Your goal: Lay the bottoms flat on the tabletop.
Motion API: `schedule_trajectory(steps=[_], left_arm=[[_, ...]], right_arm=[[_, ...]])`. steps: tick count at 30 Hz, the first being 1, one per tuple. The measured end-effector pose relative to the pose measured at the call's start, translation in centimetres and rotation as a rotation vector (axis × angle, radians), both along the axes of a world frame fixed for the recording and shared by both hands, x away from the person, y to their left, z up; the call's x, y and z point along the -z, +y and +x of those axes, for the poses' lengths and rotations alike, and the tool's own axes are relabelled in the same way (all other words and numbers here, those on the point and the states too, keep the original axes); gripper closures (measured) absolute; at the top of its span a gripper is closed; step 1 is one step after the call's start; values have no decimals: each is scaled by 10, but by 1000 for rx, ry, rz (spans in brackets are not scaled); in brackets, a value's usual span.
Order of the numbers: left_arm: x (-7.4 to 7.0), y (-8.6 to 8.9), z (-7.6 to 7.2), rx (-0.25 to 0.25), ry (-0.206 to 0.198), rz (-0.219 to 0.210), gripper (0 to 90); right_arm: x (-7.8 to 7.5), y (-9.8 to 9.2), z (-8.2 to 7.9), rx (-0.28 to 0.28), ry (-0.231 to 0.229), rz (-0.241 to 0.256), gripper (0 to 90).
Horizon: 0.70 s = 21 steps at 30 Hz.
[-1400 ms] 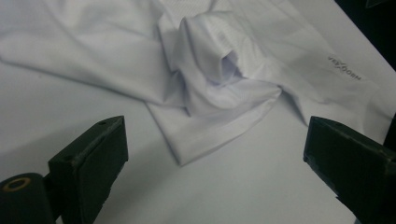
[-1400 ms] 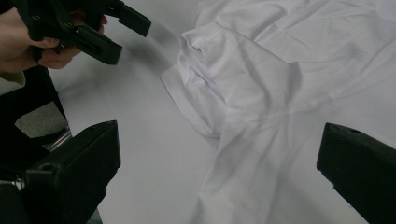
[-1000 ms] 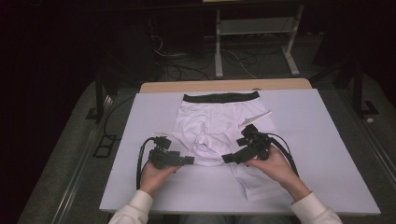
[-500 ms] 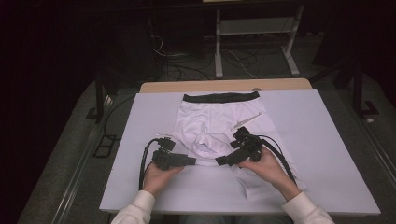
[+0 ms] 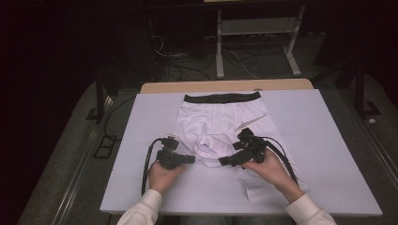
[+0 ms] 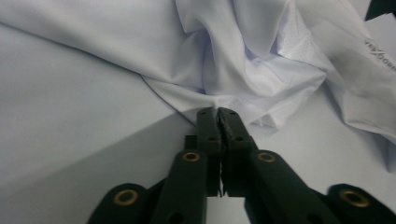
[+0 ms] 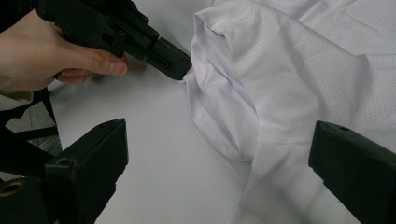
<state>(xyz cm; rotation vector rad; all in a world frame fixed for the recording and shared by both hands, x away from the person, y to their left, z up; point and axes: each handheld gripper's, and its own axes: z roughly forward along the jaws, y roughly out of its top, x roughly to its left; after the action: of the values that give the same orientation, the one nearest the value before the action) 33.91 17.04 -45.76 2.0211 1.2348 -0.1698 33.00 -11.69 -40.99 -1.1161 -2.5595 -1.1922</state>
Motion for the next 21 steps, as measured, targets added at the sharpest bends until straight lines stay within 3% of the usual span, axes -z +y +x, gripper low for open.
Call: schedule_trajectory(steps=[7, 21], left_arm=[[-6, 4, -3, 7, -6, 17, 887], [-19, 47, -25, -14, -30, 31, 887]], right_arm=[[3, -5, 1, 12, 9, 2, 51], [6, -4, 3, 15, 57, 46, 109]])
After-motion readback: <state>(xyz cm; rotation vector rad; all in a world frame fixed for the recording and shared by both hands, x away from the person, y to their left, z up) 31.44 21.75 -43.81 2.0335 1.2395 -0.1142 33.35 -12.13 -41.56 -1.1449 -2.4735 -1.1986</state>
